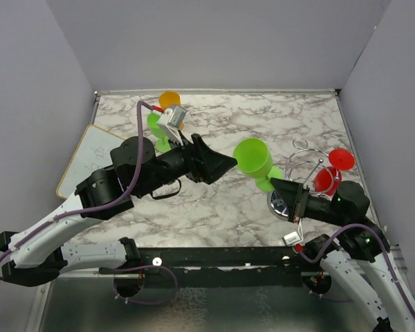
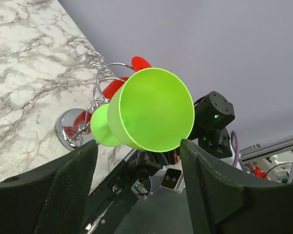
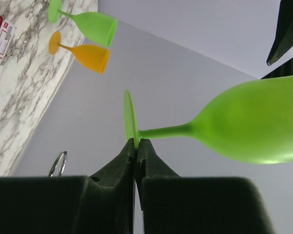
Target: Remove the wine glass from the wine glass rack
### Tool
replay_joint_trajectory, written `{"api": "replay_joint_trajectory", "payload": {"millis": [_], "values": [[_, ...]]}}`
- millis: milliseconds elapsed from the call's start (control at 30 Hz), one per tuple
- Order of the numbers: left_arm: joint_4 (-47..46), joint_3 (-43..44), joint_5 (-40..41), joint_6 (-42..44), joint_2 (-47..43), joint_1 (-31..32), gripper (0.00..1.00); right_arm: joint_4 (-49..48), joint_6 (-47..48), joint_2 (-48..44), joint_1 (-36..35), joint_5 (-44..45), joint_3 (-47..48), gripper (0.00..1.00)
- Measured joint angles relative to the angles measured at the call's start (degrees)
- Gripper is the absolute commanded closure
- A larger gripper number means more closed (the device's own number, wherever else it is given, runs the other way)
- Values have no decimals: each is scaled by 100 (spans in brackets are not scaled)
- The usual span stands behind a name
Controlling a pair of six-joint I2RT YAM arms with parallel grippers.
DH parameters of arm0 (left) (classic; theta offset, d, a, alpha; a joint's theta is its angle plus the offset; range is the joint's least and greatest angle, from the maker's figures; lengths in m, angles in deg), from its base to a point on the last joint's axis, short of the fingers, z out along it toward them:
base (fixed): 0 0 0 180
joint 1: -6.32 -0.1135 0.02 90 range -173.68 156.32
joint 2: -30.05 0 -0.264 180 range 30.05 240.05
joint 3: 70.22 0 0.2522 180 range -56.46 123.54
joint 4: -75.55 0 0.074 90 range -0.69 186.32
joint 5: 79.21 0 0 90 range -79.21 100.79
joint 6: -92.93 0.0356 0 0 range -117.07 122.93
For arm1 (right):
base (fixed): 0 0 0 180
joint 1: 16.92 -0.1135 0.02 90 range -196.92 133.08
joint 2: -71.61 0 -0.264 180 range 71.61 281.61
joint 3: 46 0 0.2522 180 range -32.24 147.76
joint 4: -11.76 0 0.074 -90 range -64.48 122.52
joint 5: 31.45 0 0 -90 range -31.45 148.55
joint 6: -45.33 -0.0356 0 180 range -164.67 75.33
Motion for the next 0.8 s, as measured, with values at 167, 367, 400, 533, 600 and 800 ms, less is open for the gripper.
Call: {"api": "replay_joint_trajectory", "payload": {"millis": [167,367,400,533,600,800], "values": [[586,573,-120,20,411,0,41,63,17,4,-76,153,15,99],[1392,929,-101,201,909,0,45,273,17,151,-413,529,177,99],[1480,942,-57,225,944,0,46,295,15,201,-476,577,197,99],[1742,1014,94,308,979,-2,49,378,17,455,-769,787,295,99],[1786,1060,131,323,988,-2,53,391,17,516,-859,859,356,99],[1827,1062,131,315,1014,-2,73,437,15,564,-984,916,470,96]]}}
